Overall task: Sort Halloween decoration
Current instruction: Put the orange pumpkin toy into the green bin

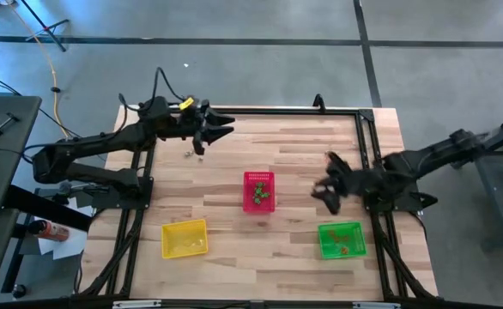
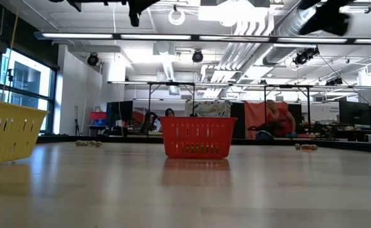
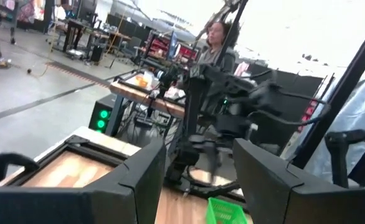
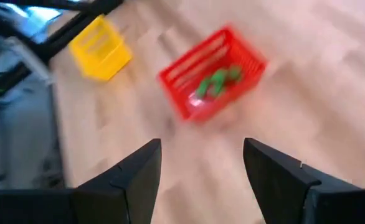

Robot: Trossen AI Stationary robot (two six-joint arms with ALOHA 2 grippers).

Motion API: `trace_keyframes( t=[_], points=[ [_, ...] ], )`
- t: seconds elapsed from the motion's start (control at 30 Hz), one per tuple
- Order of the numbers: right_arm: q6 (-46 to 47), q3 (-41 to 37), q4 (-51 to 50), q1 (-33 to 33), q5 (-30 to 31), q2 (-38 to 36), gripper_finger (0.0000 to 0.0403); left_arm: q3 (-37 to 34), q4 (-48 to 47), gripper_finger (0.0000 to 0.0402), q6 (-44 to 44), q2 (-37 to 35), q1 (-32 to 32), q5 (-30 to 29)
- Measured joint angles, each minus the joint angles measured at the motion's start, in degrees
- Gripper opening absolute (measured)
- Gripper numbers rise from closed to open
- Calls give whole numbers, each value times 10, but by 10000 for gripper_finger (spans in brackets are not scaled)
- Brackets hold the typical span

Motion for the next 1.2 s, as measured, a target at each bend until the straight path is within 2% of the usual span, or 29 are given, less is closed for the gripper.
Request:
trace_keyframes(
  t=[0.13,0.27,0.43,0.53,0.63,0.77,0.9,1.2],
  points=[
    [-146,10,92,-122,-72,39,220,0,0,177,0,-14,-1,0],
    [-257,10,268,-213,-178,94,220,0,-2,177,0,-15,-7,-1],
    [-317,10,504,-275,-276,158,220,0,-2,177,1,-13,-28,-1],
    [-335,10,592,-289,-294,181,220,0,-1,177,29,-13,-41,-15],
    [-368,10,630,-293,-294,191,220,0,0,177,78,-7,-57,-59],
    [-382,10,630,-292,-295,192,220,0,-9,177,152,9,-77,-117],
    [-388,10,628,-292,-295,192,220,0,-17,177,195,23,-86,-123],
    [-431,10,625,-292,-293,192,220,0,-20,177,197,39,-87,-123]
  ],
)
